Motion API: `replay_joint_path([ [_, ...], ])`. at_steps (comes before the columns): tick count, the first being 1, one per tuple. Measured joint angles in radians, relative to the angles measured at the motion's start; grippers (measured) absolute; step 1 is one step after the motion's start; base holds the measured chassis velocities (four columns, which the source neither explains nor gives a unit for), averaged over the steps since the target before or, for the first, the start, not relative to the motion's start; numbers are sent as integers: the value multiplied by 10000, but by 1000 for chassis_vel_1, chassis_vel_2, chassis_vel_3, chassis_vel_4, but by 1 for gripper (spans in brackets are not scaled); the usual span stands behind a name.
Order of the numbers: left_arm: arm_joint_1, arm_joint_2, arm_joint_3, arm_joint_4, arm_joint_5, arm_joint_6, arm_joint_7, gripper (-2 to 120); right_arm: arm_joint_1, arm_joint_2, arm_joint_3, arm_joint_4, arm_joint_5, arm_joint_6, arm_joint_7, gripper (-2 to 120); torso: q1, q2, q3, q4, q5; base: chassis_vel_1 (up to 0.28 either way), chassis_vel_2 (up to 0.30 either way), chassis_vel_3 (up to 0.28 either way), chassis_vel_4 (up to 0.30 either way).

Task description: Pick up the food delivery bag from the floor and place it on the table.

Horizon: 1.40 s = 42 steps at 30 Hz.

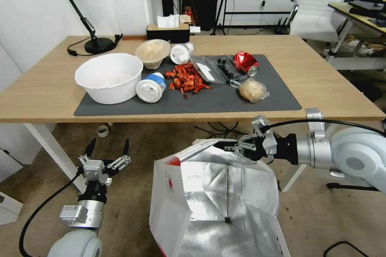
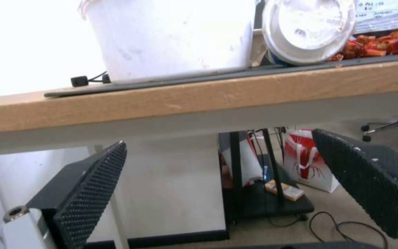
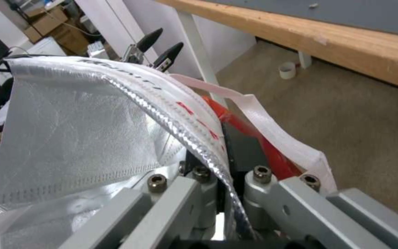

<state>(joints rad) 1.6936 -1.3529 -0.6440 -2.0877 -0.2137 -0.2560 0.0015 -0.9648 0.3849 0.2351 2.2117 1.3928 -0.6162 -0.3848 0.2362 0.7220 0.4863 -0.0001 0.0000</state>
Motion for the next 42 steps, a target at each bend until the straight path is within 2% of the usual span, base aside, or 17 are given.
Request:
replay_joint_path([
  [42,184,-65,-39,-267,30,-39,-40,100,-323,-94,334,229,-6,9,-6,0,776,1841,1062,0,0,0,0,0,0],
])
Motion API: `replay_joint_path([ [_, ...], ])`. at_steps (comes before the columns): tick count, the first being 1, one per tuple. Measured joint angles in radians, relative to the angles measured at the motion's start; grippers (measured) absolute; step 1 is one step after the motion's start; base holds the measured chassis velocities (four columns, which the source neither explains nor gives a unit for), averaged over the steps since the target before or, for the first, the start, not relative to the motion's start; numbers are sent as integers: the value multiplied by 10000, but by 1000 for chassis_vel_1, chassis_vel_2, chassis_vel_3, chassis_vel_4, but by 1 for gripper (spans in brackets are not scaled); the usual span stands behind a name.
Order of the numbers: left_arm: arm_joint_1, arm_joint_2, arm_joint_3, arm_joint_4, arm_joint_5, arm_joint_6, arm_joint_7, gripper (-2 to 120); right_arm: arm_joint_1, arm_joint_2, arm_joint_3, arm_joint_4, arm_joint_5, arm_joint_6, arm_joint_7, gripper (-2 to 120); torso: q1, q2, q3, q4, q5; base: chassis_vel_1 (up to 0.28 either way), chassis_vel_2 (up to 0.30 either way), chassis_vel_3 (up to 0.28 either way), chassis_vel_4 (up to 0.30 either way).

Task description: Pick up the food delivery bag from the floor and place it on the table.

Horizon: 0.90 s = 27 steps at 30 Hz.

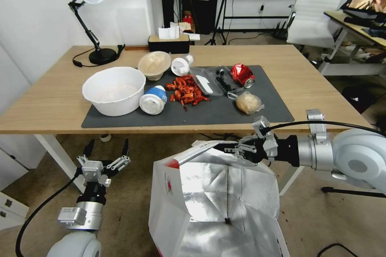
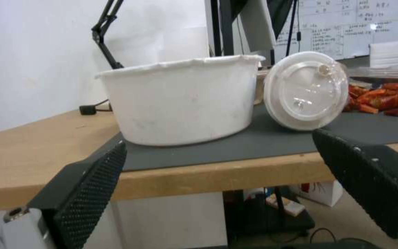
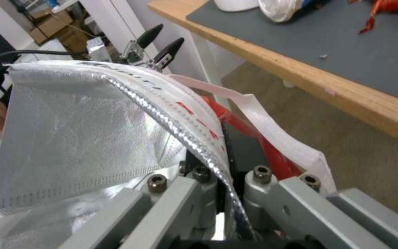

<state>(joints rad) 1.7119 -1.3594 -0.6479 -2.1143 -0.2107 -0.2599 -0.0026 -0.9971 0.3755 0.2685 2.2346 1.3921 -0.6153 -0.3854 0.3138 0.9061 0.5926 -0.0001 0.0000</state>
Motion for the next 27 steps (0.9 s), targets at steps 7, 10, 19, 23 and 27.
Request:
replay_joint_path([
  [7,5,-11,-2,-15,8,2,-6,100,-39,-4,28,23,0,0,4,0,146,336,189,0,0,0,0,0,0],
  [10,-2,-11,-2,-15,11,5,-7,100,-39,1,28,21,0,0,6,0,231,540,313,0,0,0,0,0,0],
  [19,-3,-2,1,-9,11,8,-14,100,-39,8,29,17,0,11,23,0,380,881,506,0,0,0,0,0,0],
  [23,27,-23,-12,75,43,-78,-14,100,-90,24,32,12,-3,27,51,0,475,1106,634,0,0,0,0,0,0],
  [27,94,-43,-37,-23,98,56,230,100,-151,23,46,-3,-52,41,43,0,540,1230,690,0,0,0,0,0,0],
])
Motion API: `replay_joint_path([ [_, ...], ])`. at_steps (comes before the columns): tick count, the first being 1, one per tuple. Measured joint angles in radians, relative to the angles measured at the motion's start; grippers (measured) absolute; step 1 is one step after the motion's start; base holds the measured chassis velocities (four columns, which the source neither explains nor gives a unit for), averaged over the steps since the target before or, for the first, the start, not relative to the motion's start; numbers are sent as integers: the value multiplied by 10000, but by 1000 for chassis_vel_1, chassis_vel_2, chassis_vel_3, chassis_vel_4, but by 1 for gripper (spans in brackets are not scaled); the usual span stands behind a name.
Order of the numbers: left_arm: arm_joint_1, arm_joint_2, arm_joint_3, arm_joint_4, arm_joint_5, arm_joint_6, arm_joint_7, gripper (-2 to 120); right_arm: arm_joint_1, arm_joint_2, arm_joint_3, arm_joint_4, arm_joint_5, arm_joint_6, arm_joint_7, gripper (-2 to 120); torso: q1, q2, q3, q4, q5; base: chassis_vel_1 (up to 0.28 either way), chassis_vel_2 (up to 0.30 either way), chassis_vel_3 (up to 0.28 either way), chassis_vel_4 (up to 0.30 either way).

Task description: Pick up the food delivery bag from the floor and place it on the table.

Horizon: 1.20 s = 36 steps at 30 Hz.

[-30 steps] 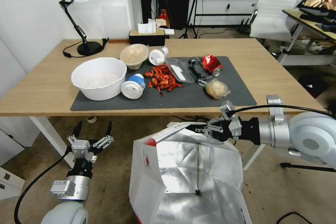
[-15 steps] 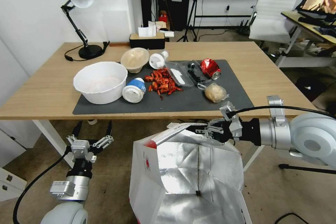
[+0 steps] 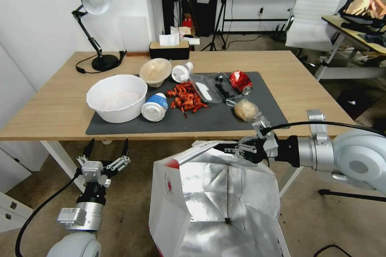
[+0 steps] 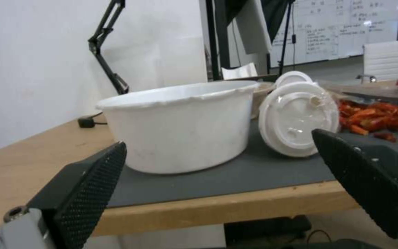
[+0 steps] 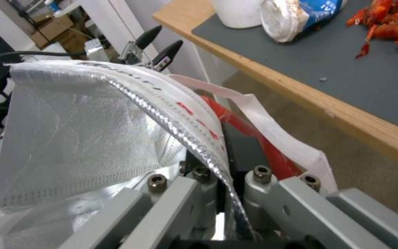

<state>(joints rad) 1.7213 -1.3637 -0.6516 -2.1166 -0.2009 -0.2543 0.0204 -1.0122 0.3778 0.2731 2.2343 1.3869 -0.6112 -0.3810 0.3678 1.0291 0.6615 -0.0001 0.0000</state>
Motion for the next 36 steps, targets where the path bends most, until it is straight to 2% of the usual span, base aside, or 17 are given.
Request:
replay_joint_path([
  [19,-2,33,9,-138,-32,98,-8,100,-26,-44,76,59,0,23,-22,0,-5,-34,-28,0,0,0,0,0,0],
  [28,18,55,-31,-150,-46,23,-15,100,-490,-98,699,181,118,67,21,0,-19,-63,-44,0,-1,0,0,0,0],
  [33,35,72,-76,-173,-68,13,-19,100,-546,-231,1081,296,507,91,183,0,-23,-75,-51,0,0,0,0,0,0],
  [36,49,105,-126,-198,-135,-3,-25,100,-85,-313,1309,443,1143,96,533,0,-28,-83,-54,0,-1,0,0,0,0],
])
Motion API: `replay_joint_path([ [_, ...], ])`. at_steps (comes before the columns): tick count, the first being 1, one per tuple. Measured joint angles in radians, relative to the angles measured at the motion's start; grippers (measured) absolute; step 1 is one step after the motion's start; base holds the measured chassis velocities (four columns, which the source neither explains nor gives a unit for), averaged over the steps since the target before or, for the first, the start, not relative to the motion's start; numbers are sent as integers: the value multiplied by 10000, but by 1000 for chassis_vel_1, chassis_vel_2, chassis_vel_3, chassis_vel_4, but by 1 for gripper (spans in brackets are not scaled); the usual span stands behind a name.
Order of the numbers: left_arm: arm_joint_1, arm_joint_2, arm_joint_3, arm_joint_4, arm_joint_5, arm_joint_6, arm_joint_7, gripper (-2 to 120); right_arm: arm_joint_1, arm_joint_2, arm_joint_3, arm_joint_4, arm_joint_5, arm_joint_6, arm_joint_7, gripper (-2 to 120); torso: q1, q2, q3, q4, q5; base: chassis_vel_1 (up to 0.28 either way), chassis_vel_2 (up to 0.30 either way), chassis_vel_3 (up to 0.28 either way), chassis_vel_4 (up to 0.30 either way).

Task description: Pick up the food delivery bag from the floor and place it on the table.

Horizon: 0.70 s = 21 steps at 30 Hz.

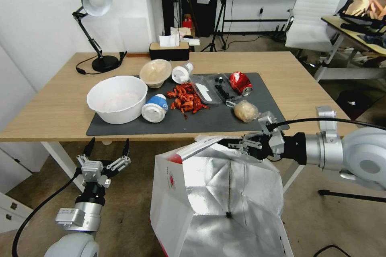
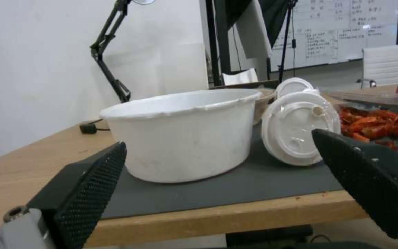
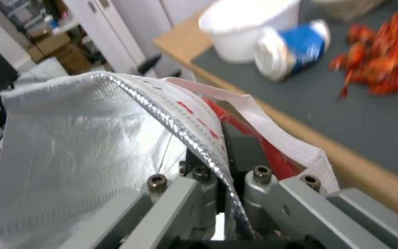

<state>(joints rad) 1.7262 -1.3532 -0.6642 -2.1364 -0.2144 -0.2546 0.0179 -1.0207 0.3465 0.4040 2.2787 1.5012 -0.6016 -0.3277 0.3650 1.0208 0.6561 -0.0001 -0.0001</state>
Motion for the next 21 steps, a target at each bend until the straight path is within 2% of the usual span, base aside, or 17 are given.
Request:
replay_joint_path([
  [1,0,0,0,0,0,0,0,100,0,0,0,0,0,0,0,0,0,0,0,0,0,0,0,0,0],
  [4,-3,47,-64,-17,-61,-10,-21,100,748,-88,275,88,1265,58,759,0,-2,-6,-4,0,0,0,0,0,0],
  [13,3,25,-59,-14,-91,-81,-173,100,2240,-113,469,-496,2620,406,1570,0,-6,-16,-9,0,1,0,0,0,0],
  [15,-2,20,-62,9,-89,-97,-184,100,3060,12,469,-841,3461,770,2217,0,-7,-19,-9,0,3,0,0,0,0],
  [16,-2,20,-62,9,-89,-97,-184,100,3060,12,469,-841,3461,770,2217,0,-7,-19,-9,0,3,0,0,0,0],
  [19,-9,12,-70,65,-76,-151,-196,100,4409,163,366,-1436,4817,1287,3459,0,-8,-21,-11,1,-1,0,0,0,0],
  [21,-9,6,-62,74,-74,-156,-202,100,4686,176,334,-1629,5034,1378,3689,0,-9,-21,-12,2,-1,0,0,0,0],
])
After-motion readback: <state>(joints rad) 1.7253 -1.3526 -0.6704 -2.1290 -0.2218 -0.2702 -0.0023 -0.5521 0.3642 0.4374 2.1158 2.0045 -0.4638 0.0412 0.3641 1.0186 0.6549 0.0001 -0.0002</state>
